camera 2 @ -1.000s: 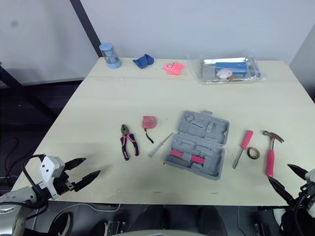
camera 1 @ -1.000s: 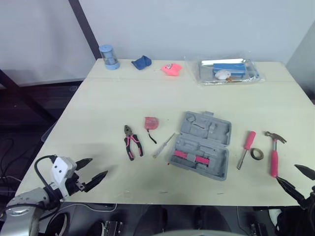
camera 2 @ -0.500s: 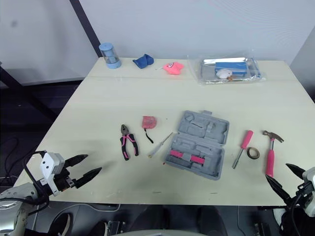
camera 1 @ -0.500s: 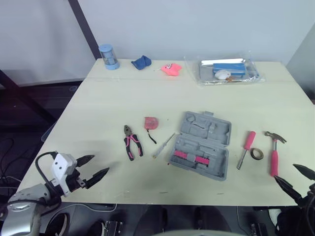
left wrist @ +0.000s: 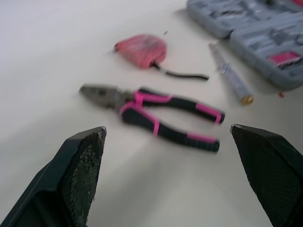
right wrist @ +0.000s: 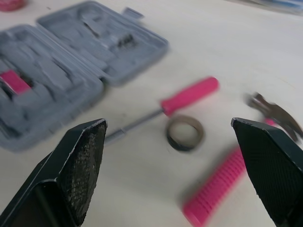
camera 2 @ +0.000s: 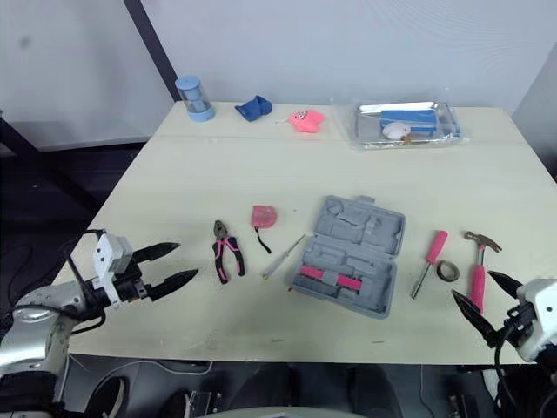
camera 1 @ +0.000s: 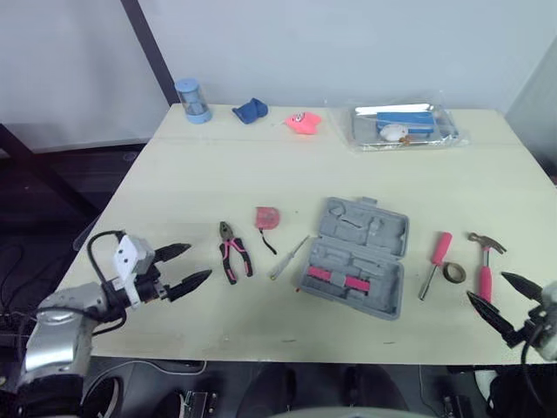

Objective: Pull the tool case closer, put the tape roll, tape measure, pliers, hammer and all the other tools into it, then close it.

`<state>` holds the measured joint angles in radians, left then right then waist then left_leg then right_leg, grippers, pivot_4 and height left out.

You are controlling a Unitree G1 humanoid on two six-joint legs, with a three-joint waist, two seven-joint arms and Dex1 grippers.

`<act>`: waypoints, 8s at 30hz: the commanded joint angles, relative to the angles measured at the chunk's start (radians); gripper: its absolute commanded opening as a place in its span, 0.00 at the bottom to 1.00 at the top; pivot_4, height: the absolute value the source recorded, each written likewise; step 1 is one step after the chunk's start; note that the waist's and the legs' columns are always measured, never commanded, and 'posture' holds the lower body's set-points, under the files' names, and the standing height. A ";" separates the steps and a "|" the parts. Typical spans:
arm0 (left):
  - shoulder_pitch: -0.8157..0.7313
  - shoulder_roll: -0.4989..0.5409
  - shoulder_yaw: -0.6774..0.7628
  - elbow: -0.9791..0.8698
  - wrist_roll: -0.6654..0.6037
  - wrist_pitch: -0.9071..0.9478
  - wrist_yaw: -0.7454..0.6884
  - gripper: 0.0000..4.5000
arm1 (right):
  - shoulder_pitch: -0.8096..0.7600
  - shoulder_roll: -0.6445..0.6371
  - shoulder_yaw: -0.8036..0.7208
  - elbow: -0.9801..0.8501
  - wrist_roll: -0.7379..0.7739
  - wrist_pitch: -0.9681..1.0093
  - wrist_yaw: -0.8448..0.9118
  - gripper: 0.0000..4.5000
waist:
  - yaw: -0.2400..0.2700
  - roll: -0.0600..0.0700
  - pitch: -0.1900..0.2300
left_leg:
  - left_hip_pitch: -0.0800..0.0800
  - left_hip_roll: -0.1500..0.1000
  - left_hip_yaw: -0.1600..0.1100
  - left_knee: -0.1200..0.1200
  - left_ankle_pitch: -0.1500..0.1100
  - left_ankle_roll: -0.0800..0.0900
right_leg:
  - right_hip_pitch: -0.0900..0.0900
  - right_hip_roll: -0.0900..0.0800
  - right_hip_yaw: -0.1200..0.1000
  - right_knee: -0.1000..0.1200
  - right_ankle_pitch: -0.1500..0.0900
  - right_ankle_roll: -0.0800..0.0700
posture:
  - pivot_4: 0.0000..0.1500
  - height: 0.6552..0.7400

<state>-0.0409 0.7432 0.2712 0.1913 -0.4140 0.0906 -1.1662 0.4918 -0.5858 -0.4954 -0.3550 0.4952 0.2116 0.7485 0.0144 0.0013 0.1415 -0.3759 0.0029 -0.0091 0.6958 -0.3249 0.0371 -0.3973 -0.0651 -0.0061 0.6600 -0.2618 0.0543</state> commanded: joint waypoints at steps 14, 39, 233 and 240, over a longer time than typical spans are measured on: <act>-0.652 -0.233 -0.385 0.494 0.222 -0.115 -0.155 0.00 | -0.399 -0.150 0.359 0.171 -0.201 0.193 -0.017 0.01 | -0.002 -0.002 0.002 | -0.003 -0.006 -0.001 0.006 0.000 0.000 | -0.001 0.004 0.001 0.002 0.000 0.001 | 1.00 1.00; -0.981 -0.407 -0.462 1.052 0.508 -0.353 -0.093 0.00 | -0.718 -0.063 0.602 0.412 -0.374 0.128 0.056 0.01 | -0.028 -0.005 0.003 | -0.007 -0.007 -0.001 0.007 0.003 -0.004 | -0.005 0.003 0.001 0.003 0.000 0.002 | 1.00 1.00; -0.459 -0.111 -0.733 0.020 0.432 0.163 -0.365 0.00 | -0.394 -0.169 0.586 -0.022 -0.213 0.444 0.116 0.01 | -0.022 -0.005 0.003 | -0.006 -0.002 -0.001 0.007 0.000 0.000 | -0.005 0.005 0.003 0.004 0.000 0.002 | 1.00 1.00; -0.459 -0.091 -0.729 0.026 0.427 0.154 -0.367 0.00 | -0.384 -0.174 0.579 -0.024 -0.209 0.442 0.112 0.01 | -0.023 -0.005 0.003 | -0.006 -0.002 -0.001 0.007 0.000 0.000 | -0.005 0.005 0.003 0.004 0.000 0.002 | 1.00 1.00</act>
<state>-0.4896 0.6423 -0.4711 0.2189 0.0265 0.2539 -1.5220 0.1031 -0.7493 0.1146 -0.3694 0.2750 0.6677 0.8634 -0.0083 -0.0033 0.1445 -0.3818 0.0007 -0.0105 0.7031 -0.3246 0.0374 -0.4025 -0.0604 -0.0035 0.6637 -0.2614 0.0560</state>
